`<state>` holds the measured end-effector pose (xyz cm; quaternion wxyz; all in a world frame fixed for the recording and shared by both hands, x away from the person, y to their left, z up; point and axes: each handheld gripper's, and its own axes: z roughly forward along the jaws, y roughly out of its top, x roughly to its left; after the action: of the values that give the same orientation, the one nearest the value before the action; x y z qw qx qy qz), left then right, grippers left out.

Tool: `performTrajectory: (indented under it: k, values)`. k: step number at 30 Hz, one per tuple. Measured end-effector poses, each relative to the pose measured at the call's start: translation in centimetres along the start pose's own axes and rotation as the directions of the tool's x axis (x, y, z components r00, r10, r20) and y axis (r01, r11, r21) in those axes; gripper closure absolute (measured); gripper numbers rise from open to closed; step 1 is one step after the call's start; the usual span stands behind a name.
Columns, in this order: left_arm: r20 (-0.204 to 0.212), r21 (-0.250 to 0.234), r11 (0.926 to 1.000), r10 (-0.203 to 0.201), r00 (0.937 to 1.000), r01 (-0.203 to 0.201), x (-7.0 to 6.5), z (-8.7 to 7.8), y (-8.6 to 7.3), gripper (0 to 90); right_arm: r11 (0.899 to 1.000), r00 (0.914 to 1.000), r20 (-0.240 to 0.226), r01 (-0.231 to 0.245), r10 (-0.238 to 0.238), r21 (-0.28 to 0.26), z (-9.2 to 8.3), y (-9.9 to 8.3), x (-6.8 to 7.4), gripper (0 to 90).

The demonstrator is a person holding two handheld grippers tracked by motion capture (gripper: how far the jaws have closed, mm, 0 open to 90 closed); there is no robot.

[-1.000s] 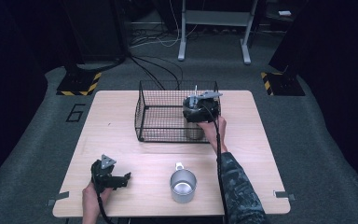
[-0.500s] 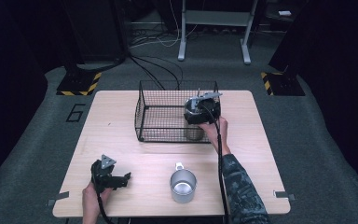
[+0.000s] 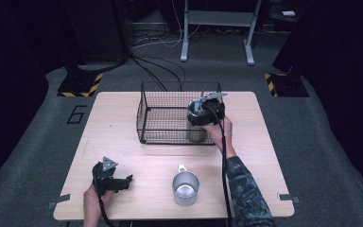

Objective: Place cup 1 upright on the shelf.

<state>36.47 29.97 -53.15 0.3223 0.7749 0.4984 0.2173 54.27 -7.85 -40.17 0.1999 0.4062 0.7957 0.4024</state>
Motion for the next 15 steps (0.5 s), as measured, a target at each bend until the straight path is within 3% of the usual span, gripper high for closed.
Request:
performTrajectory:
  k: [5, 15]
  values:
    - [0.000, 0.000, 1.0000, 0.000, 1.0000, 0.000, 0.0, 0.0, 0.0, 0.5, 1.000, 0.9999, 0.005, 0.015, -0.015, -0.003, -0.7, 0.2, -0.1, 0.0]
    - [0.001, 0.000, 1.0000, 0.000, 1.0000, 0.000, 0.0, 0.0, 0.0, 0.5, 0.999, 0.9990, -0.010, 0.042, -0.043, -0.028, -4.0, 0.4, 0.3, 0.0]
